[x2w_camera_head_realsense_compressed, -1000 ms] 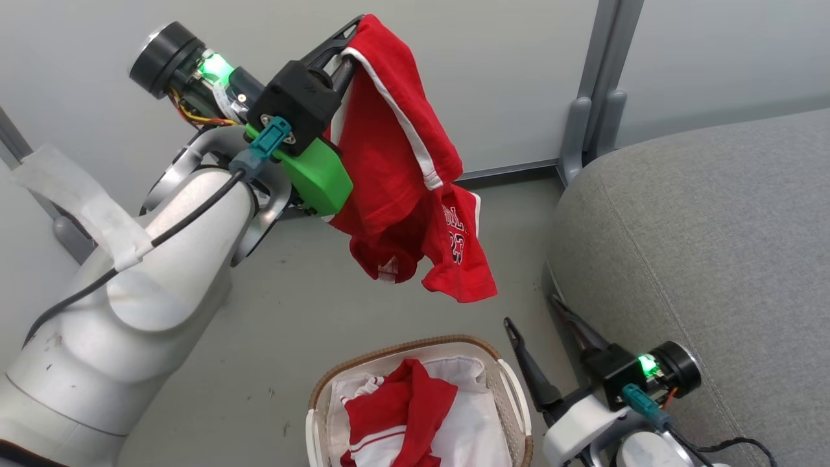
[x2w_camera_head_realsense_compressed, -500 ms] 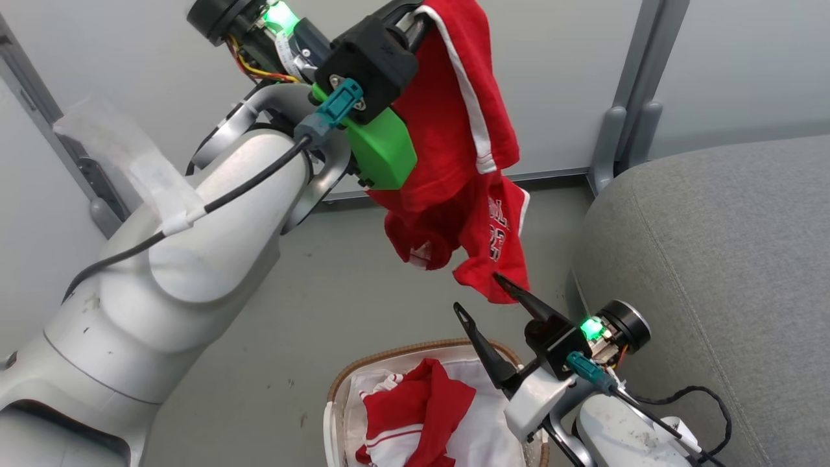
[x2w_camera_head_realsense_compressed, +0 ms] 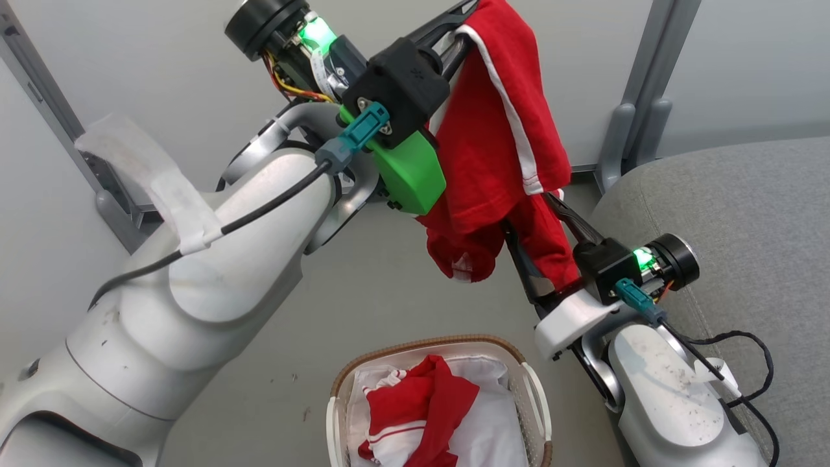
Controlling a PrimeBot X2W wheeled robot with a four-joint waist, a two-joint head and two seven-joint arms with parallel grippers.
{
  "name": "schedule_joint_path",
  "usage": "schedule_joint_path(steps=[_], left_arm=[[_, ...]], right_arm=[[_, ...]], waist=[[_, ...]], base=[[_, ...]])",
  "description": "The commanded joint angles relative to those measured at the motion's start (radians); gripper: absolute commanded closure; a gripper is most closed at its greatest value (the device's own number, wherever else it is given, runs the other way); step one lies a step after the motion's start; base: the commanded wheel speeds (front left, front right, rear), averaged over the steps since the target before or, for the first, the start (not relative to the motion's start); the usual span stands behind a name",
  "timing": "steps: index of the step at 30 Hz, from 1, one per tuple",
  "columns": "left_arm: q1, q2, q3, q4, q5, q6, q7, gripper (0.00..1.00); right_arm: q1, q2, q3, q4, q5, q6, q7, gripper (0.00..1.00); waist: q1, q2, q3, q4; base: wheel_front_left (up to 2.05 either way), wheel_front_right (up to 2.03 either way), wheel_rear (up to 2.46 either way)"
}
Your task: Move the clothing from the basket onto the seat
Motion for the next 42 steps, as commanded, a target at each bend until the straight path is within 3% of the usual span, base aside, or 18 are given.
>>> schedule_joint_path(steps=[1,15,17,18,19,20,21,25,29,42], left_arm=[[0.021,0.002,0.003,-0.004,-0.011,0.01,-0.006,1.0],[0.236,0.041,0.041,0.092,-0.102,0.079,-0.108,1.0],[0.277,0.041,0.046,0.118,-0.117,0.089,-0.141,0.85],[0.3,0.037,0.05,0.133,-0.128,0.093,-0.161,0.57],[0.319,0.033,0.055,0.147,-0.138,0.097,-0.174,0.49],[0.342,0.029,0.059,0.166,-0.145,0.103,-0.19,0.09],[0.36,0.024,0.061,0.181,-0.15,0.104,-0.2,0.0],[0.435,-0.002,0.079,0.245,-0.18,0.11,-0.233,0.0],[0.499,-0.027,0.093,0.283,-0.191,0.085,-0.246,0.0],[0.701,-0.082,0.207,0.257,-0.124,0.037,-0.245,0.0]], right_arm=[[-0.018,-0.004,-0.005,0.013,0.003,-0.001,-0.002,1.0],[-0.061,-0.004,-0.035,0.038,0.008,-0.001,-0.002,1.0],[-0.063,-0.004,-0.042,0.033,0.007,-0.001,-0.002,1.0],[-0.065,-0.004,-0.046,0.03,0.006,-0.001,-0.002,1.0],[-0.065,-0.004,-0.049,0.027,0.004,-0.001,-0.002,1.0],[-0.065,-0.004,-0.054,0.024,0.002,-0.001,-0.002,1.0],[-0.064,-0.004,-0.059,0.022,0.0,-0.001,-0.002,1.0],[-0.062,-0.004,-0.083,0.014,-0.008,-0.001,-0.002,1.0],[-0.061,-0.004,-0.107,0.007,-0.018,-0.001,-0.002,1.0],[-0.074,-0.004,-0.219,-0.025,-0.076,-0.001,-0.002,1.0]], waist=[[0.0,0.0,0.002,0.0],[0.0,0.0,0.023,-0.012],[0.0,0.0,0.026,-0.014],[0.0,0.0,0.027,-0.014],[0.0,0.0,0.029,-0.015],[0.0,0.0,0.03,-0.015],[0.0,0.0,0.031,-0.016],[0.0,0.0,0.036,-0.018],[0.0,0.0,0.04,-0.023],[0.0,0.0,0.069,-0.068]], base=[[0.0,0.0,0.0],[0.0,0.0,0.0],[0.0,0.0,0.0],[0.0,0.0,0.0],[0.0,0.0,0.0],[0.0,0.0,0.0],[0.0,0.0,0.0],[0.0,0.0,0.0],[0.0,0.0,0.0],[0.0,0.0,0.0]])
